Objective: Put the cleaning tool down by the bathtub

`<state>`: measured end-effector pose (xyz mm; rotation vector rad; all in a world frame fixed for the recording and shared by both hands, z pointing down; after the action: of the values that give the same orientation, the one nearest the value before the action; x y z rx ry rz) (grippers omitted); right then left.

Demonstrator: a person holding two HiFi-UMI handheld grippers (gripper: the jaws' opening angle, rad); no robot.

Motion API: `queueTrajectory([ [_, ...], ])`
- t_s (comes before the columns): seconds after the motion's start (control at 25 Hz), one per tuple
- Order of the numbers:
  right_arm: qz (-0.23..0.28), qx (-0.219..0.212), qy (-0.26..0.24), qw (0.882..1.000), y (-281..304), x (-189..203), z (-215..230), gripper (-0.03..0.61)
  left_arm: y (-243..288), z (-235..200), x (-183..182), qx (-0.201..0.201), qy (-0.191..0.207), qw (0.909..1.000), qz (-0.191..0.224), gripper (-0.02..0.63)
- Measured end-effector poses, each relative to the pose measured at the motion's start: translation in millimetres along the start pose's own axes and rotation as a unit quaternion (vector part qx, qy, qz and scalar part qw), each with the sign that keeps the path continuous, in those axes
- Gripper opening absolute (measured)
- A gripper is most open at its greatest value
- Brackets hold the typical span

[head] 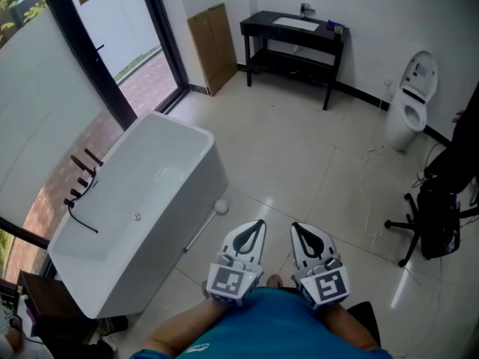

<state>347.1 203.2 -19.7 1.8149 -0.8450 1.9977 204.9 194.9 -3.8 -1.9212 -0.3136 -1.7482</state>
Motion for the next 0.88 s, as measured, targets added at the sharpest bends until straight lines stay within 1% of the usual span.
queueTrajectory([
  [0.12, -0.008, -0.001, 0.003, 1.000, -5, 1, 11, 0.003, 7, 14, 4, 0.011, 0.005, 0.9999, -0.007, 0.000],
  [0.24, -0.013, 0.003, 0.006, 1.000, -11, 5, 23, 0.003, 12, 25, 13, 0.015, 0.002, 0.9997, -0.017, 0.000],
  [0.4, -0.020, 0.019, 0.013, 1.000, -14, 11, 35, 0.003, 18, 23, 17, 0.014, -0.007, 0.9996, -0.022, 0.000],
  [0.56, -0.038, 0.025, 0.012, 0.999, -18, 22, 42, 0.003, 24, 25, 25, 0.016, -0.014, 0.9995, -0.025, 0.000],
  [0.88, -0.055, 0.023, 0.016, 0.998, -12, 38, 51, 0.003, 25, 15, 38, -0.010, -0.020, 0.9993, -0.031, 0.000],
])
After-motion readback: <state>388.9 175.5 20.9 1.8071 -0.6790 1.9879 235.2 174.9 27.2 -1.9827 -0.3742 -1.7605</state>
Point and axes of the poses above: the fingertips, and each gripper's own axes: y forward along the fingers, z to its right, x out of its underside, the point moved 7 cm from there along -y, backward along the fingers, and after that the axes turned 15 degrees about z, right-handed, at the moved point
